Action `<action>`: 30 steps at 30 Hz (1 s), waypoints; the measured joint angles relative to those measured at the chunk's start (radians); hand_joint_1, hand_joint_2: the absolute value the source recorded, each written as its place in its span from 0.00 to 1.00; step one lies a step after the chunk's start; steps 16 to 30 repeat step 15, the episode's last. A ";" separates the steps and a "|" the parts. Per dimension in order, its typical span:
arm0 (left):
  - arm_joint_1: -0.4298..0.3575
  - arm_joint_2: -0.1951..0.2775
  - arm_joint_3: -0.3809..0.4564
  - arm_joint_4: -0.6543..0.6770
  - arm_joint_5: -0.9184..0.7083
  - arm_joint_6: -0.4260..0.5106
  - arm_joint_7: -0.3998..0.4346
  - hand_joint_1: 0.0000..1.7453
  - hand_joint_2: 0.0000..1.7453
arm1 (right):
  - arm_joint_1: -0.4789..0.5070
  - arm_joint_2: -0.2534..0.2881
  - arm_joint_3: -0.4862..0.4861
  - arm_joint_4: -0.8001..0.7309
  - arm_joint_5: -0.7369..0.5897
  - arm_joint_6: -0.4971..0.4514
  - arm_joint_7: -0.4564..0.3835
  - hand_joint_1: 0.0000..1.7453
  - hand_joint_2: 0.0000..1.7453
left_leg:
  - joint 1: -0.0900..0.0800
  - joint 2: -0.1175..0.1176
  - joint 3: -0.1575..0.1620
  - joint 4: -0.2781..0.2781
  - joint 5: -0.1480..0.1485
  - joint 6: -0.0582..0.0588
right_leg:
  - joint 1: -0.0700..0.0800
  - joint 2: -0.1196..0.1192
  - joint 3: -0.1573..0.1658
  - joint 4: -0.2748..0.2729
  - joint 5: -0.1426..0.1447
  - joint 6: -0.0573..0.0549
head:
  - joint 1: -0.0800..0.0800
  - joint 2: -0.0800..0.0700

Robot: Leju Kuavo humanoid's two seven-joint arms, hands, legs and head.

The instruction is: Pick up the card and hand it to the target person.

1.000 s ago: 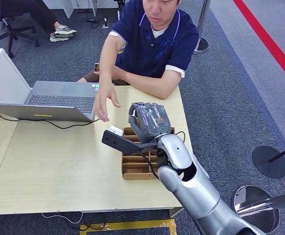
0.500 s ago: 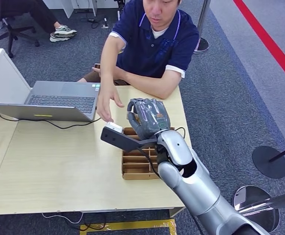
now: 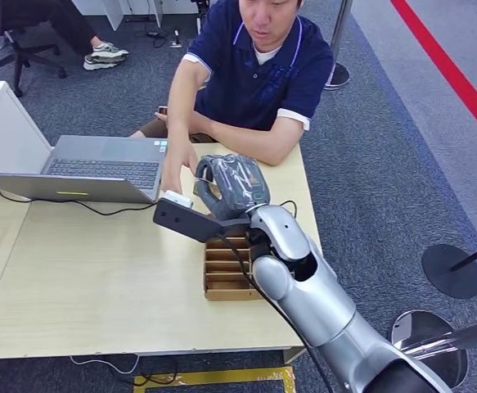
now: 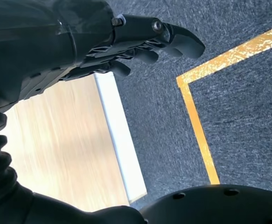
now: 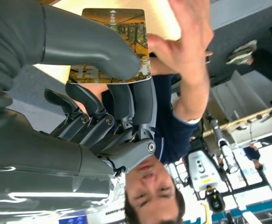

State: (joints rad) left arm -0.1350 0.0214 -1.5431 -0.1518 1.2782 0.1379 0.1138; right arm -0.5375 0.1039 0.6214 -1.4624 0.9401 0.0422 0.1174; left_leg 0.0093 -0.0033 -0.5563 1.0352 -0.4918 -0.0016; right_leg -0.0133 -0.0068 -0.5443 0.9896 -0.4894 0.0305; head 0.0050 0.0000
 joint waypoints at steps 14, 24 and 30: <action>-0.001 0.001 0.000 0.000 -0.059 -0.009 0.009 0.00 1.00 | -0.057 0.086 -0.001 0.103 -0.024 -0.011 0.016 0.95 1.00 | 0.000 0.000 0.000 0.000 0.000 0.000 | 0.000 0.000 0.000 0.000 0.000 0.000 | 0.000 0.000; -0.001 0.001 0.000 0.000 -0.059 -0.009 0.009 0.00 1.00 | -0.058 0.087 -0.001 0.104 -0.024 -0.011 0.016 0.95 1.00 | 0.000 0.000 0.000 0.000 0.000 0.000 | 0.000 0.000 0.000 0.000 0.000 0.000 | 0.000 0.000; -0.001 0.001 0.000 0.000 -0.059 -0.009 0.009 0.00 1.00 | -0.058 0.087 -0.001 0.104 -0.024 -0.011 0.016 0.95 1.00 | 0.000 0.000 0.000 0.000 0.000 0.000 | 0.000 0.000 0.000 0.000 0.000 0.000 | 0.000 0.000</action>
